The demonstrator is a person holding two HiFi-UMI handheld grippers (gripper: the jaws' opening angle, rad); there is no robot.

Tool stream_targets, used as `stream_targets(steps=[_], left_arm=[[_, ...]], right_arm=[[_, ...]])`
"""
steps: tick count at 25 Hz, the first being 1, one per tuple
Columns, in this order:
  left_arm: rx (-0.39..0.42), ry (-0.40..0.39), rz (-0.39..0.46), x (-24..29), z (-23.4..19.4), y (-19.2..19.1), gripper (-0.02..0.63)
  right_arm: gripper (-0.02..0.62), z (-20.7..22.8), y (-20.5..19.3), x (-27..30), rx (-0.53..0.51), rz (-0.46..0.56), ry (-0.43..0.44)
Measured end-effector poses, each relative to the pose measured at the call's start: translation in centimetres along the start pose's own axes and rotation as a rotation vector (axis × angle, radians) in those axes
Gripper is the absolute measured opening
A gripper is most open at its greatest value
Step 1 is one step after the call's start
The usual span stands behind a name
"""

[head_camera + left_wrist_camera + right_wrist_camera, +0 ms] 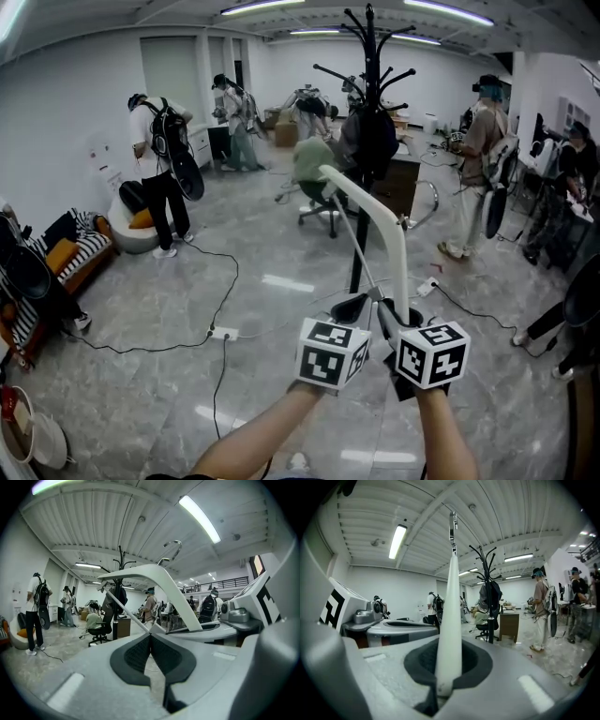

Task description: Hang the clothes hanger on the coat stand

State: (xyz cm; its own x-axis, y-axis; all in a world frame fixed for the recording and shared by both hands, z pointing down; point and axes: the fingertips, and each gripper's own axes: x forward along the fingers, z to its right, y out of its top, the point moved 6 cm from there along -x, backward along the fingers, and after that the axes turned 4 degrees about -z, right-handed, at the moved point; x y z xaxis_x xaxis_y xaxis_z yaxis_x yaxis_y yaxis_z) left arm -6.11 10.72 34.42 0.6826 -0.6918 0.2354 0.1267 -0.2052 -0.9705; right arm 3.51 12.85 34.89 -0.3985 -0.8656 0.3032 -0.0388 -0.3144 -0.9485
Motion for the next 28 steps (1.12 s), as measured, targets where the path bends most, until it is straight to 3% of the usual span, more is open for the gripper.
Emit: stream_targets(steps=[16, 28], left_arm=[[0.001, -0.072, 0.019, 4.1, -11.2, 3.0, 0.005], [0.019, -0.067, 0.016, 7.6, -14.9, 3.3, 0.005]], right_arm=[[0.018, -0.3, 5.0, 11.2, 0.007, -0.023, -0.042], [0.018, 1.6, 6.2, 16.0, 0.012, -0.015, -0.027]])
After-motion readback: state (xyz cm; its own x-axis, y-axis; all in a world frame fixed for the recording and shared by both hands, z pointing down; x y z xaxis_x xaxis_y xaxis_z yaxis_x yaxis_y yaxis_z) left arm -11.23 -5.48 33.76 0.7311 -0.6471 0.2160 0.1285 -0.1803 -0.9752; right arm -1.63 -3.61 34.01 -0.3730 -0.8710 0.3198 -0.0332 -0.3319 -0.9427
